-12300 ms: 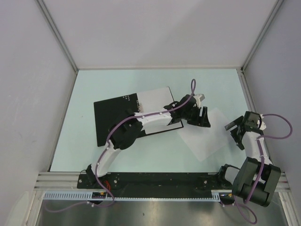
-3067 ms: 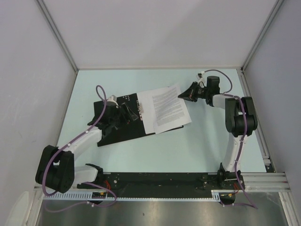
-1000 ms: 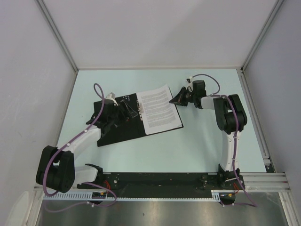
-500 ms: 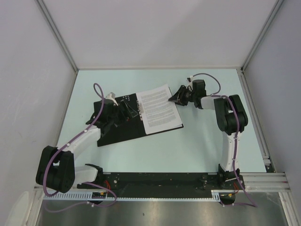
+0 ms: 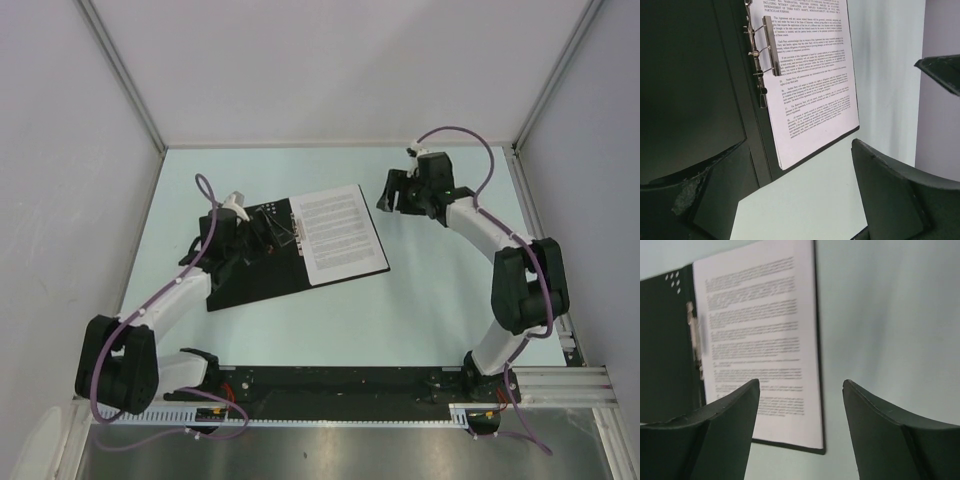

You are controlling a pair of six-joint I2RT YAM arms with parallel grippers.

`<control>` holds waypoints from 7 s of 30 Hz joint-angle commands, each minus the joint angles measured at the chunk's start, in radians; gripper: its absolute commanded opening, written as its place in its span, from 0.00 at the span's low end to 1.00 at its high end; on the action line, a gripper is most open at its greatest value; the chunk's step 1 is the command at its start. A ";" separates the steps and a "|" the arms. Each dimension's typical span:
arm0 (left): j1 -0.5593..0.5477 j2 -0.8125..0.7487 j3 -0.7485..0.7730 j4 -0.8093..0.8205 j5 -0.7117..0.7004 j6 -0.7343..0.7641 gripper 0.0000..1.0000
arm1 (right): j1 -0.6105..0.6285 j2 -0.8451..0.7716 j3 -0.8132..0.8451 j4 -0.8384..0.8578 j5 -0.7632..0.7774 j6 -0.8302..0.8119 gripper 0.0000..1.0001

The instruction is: Put the files into the folder

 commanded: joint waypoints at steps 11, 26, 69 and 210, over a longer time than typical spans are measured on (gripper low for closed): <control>0.109 0.317 0.242 0.128 0.145 -0.027 0.79 | 0.274 0.231 0.037 0.229 -0.139 0.190 0.00; 0.110 0.686 0.489 0.200 0.188 -0.064 0.75 | 0.300 0.347 0.051 0.262 -0.132 0.198 0.00; 0.104 0.839 0.561 0.340 0.294 -0.179 0.75 | 0.305 0.380 0.051 0.272 -0.150 0.224 0.00; 0.104 0.457 0.014 0.114 -0.062 -0.097 0.67 | 0.452 0.554 -0.080 0.361 0.120 0.702 0.00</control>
